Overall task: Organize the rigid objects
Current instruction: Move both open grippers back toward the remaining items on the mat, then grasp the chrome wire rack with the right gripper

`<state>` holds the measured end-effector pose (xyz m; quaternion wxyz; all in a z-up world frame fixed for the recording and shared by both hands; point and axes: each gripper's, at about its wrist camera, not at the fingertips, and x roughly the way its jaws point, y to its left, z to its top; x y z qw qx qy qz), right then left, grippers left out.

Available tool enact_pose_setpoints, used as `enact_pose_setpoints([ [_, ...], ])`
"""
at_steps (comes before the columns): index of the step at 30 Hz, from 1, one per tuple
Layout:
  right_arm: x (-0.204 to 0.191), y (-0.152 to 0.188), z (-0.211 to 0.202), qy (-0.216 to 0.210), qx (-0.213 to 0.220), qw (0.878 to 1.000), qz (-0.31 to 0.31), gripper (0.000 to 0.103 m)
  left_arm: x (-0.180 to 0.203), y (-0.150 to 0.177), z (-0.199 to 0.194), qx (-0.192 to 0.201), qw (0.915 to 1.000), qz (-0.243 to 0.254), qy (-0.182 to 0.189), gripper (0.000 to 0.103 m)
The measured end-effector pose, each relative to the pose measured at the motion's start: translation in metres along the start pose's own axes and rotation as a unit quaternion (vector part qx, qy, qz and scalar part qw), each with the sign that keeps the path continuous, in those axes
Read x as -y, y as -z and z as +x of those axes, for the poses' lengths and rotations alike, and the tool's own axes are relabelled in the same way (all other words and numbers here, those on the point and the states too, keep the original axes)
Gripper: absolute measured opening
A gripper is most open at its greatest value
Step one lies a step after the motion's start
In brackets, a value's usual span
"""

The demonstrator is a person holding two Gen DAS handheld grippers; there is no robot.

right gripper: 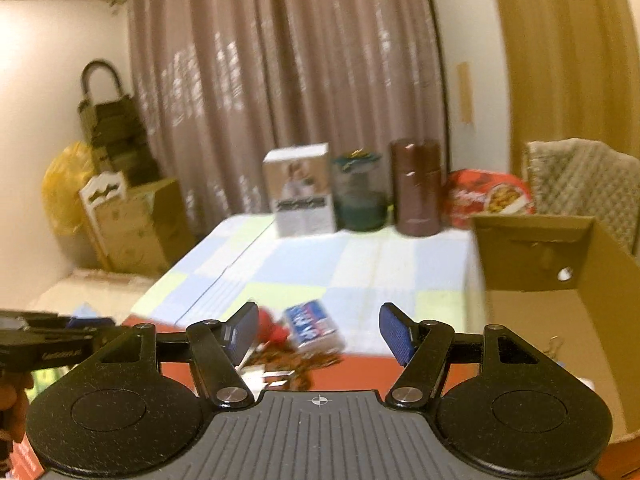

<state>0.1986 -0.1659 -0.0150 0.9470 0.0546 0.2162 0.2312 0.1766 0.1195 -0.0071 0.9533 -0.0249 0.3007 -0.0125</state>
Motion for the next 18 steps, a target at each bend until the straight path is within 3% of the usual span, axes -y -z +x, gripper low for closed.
enact_pose_setpoints([
  [4, -0.013, 0.012, 0.015, -0.009, -0.025, 1.000, -0.016, 0.067, -0.011, 0.014, 0.003, -0.018, 0.9998, -0.001, -0.008, 0.031],
  [8, -0.019, 0.018, 0.033, -0.010, -0.053, 0.998, -0.026, 0.087, -0.023, 0.022, 0.008, -0.033, 0.9993, -0.009, -0.013, 0.036],
  [10, -0.024, 0.021, 0.040, -0.011, -0.063, 0.997, -0.037, 0.089, -0.026, 0.021, 0.011, -0.038, 0.9990, -0.016, -0.013, 0.039],
  [14, -0.033, 0.032, 0.059, -0.017, -0.087, 0.994, -0.056, 0.092, -0.031, 0.020, 0.018, -0.037, 0.9990, -0.021, -0.017, 0.059],
  [18, -0.039, 0.050, 0.080, -0.024, -0.116, 0.991, -0.068, 0.094, -0.033, 0.019, 0.031, -0.049, 0.9981, -0.030, -0.020, 0.064],
])
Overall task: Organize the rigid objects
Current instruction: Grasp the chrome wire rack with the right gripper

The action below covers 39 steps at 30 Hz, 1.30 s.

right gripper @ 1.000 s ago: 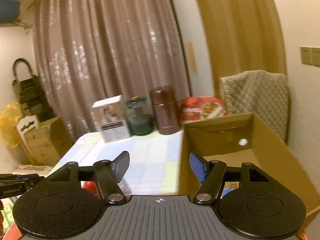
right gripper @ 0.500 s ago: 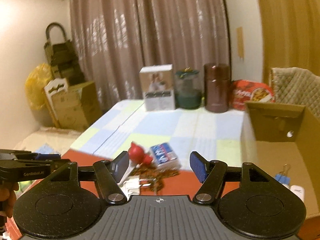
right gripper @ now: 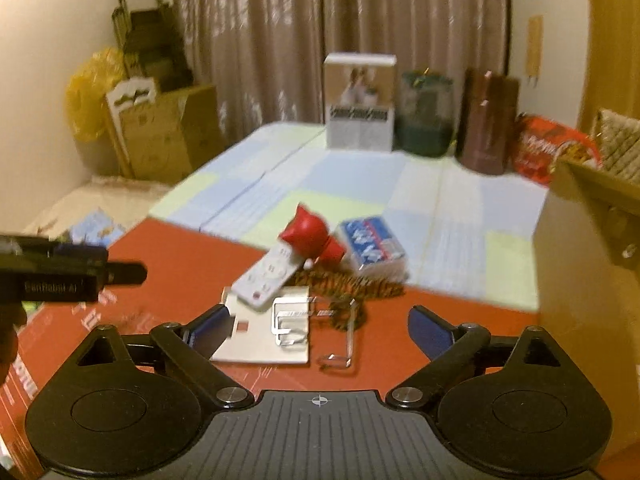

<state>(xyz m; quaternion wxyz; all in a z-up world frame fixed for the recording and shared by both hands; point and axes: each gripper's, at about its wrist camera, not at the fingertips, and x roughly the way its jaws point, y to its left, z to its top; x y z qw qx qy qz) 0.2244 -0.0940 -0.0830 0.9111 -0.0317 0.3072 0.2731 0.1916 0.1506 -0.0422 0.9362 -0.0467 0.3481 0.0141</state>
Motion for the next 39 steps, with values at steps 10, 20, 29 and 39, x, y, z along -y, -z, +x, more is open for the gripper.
enact_pose_setpoints([
  [10, 0.001, 0.008, 0.052, 0.003, -0.019, 1.000, -0.003, 0.094, 0.003, -0.008, 0.017, -0.005, 0.9998, 0.011, -0.014, 0.081],
  [20, -0.001, 0.009, 0.076, 0.007, -0.016, 1.000, -0.018, 0.094, -0.001, -0.007, 0.030, -0.022, 0.9997, -0.011, -0.006, 0.082],
  [29, 0.003, 0.007, 0.083, 0.002, -0.027, 1.000, -0.016, 0.065, 0.004, -0.004, 0.038, -0.036, 0.9992, -0.016, 0.005, 0.082],
  [39, 0.011, 0.003, 0.071, 0.047, -0.035, 0.998, -0.019, 0.064, 0.007, -0.002, 0.041, -0.046, 0.9988, -0.016, 0.007, 0.082],
])
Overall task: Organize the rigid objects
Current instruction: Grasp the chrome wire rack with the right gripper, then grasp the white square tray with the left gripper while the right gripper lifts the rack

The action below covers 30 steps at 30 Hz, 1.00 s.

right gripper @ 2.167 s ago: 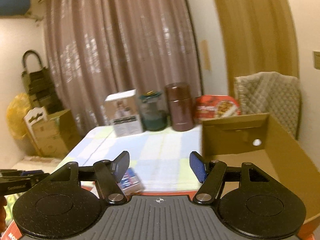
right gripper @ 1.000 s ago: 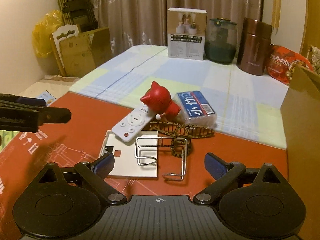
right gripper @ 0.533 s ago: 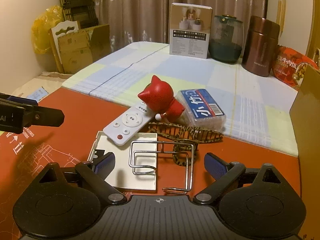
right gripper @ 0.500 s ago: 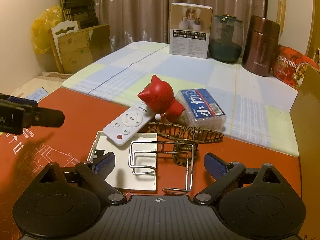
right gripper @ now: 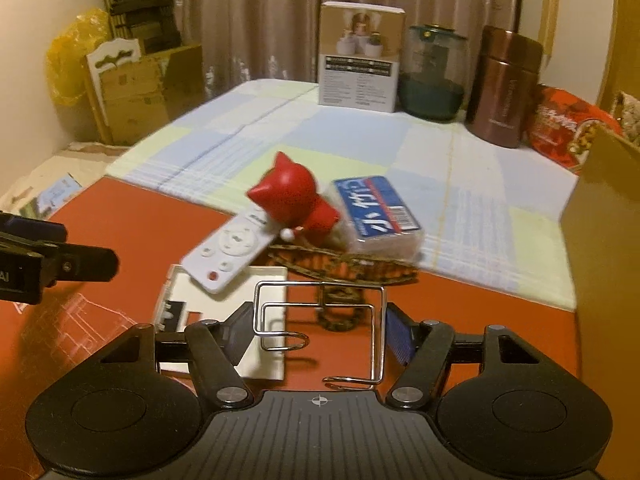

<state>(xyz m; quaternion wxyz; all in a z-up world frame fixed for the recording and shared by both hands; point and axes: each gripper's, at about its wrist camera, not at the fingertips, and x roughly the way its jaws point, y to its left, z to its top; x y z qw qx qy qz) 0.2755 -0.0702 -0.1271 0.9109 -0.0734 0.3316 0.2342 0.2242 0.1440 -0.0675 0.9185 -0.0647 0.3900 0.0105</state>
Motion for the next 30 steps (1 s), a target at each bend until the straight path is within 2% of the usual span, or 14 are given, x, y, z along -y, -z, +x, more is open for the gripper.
enact_pose_setpoints([
  [3, 0.001, 0.004, 0.002, 0.029, -0.014, 0.999, -0.028, 0.064, 0.002, 0.001, 0.002, -0.004, 1.0000, 0.002, 0.002, 0.082],
  [6, 0.003, 0.009, 0.002, 0.023, -0.020, 0.999, -0.027, 0.064, 0.003, 0.001, 0.004, -0.006, 1.0000, 0.004, 0.001, 0.082],
  [8, 0.003, 0.009, 0.000, -0.012, -0.025, 0.999, -0.021, 0.064, 0.003, 0.001, 0.004, -0.006, 1.0000, 0.003, 0.001, 0.082],
  [10, 0.003, 0.011, -0.004, -0.065, -0.035, 0.997, -0.002, 0.064, 0.004, 0.001, 0.005, -0.007, 1.0000, 0.003, 0.002, 0.082],
  [11, 0.002, 0.011, -0.006, -0.074, -0.037, 0.997, 0.003, 0.064, 0.005, 0.002, 0.006, -0.008, 1.0000, 0.002, 0.004, 0.082],
  [14, 0.007, 0.009, -0.015, -0.047, -0.030, 0.998, 0.004, 0.064, 0.012, 0.003, 0.009, -0.011, 0.9998, 0.006, 0.016, 0.083],
  [19, 0.034, 0.001, -0.029, -0.009, -0.020, 0.999, 0.039, 0.064, 0.033, 0.006, 0.018, -0.013, 0.9983, 0.044, 0.035, 0.085],
  [24, 0.048, -0.003, -0.038, -0.004, -0.011, 0.998, 0.062, 0.064, 0.044, 0.008, 0.031, -0.025, 0.9980, 0.032, 0.048, 0.087],
  [30, 0.058, -0.002, -0.043, -0.006, -0.007, 0.997, 0.071, 0.064, 0.059, 0.014, 0.046, -0.029, 0.9974, 0.057, 0.031, 0.089],
])
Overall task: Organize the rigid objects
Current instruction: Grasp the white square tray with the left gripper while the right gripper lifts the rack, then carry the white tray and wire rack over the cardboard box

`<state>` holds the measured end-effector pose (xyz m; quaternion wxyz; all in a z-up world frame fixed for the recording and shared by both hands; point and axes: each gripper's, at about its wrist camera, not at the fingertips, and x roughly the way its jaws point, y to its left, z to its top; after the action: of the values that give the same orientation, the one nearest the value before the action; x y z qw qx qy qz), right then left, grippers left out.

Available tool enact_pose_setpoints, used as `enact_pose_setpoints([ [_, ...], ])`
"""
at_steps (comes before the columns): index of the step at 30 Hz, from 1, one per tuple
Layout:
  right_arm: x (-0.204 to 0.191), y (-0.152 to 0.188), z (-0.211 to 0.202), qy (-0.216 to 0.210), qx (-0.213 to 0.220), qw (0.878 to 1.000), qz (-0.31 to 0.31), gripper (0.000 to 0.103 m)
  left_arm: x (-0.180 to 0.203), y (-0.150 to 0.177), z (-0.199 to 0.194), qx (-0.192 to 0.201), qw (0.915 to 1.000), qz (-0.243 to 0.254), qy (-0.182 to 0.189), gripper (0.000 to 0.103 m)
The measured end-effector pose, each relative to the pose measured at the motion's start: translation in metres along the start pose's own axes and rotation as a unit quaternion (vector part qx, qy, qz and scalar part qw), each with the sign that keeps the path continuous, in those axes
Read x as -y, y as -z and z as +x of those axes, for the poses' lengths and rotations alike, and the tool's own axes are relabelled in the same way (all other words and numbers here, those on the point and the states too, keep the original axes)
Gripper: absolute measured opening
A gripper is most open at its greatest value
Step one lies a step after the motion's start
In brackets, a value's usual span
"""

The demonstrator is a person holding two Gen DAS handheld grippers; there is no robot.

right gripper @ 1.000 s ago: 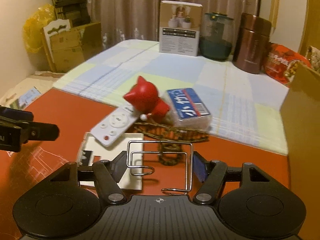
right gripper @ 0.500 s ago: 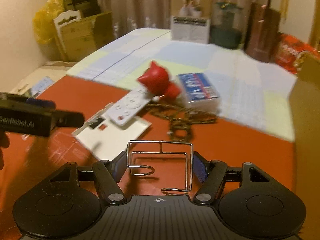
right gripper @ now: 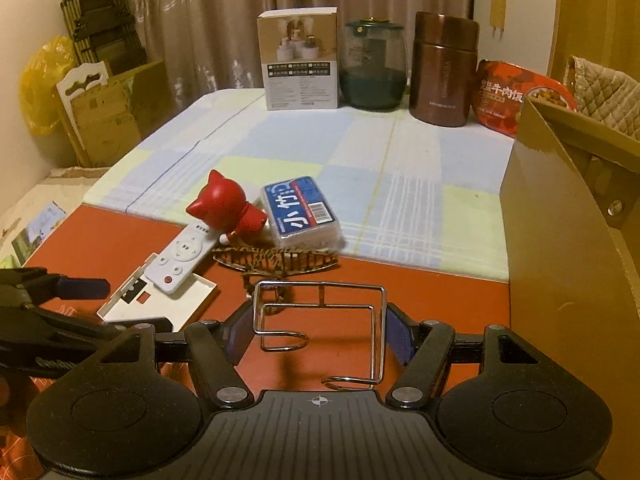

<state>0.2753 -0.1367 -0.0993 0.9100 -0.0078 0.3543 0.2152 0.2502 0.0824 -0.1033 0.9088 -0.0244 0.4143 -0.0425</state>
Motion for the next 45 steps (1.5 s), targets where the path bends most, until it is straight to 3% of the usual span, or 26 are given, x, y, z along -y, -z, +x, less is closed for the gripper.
enact_pose_setpoints([
  [10, 0.009, -0.005, -0.003, -0.008, 0.009, 1.000, 0.015, 0.064, 0.011, 0.003, 0.015, 0.019, 0.9989, 0.029, -0.031, 0.091],
  [14, 0.010, -0.004, -0.003, -0.011, 0.008, 1.000, 0.016, 0.064, 0.011, 0.001, 0.015, 0.023, 0.9987, 0.031, -0.033, 0.085],
  [28, -0.003, -0.010, -0.009, -0.024, 0.018, 0.999, 0.012, 0.064, 0.010, 0.013, -0.020, -0.011, 0.9993, 0.034, -0.014, 0.084],
  [37, -0.007, -0.015, -0.026, -0.019, 0.041, 0.999, 0.011, 0.064, 0.017, 0.008, -0.050, 0.029, 0.9992, 0.026, -0.012, 0.084],
  [45, 0.004, -0.020, -0.067, -0.010, 0.092, 0.995, 0.029, 0.064, 0.027, -0.012, -0.080, 0.078, 0.9969, 0.010, 0.006, 0.084],
])
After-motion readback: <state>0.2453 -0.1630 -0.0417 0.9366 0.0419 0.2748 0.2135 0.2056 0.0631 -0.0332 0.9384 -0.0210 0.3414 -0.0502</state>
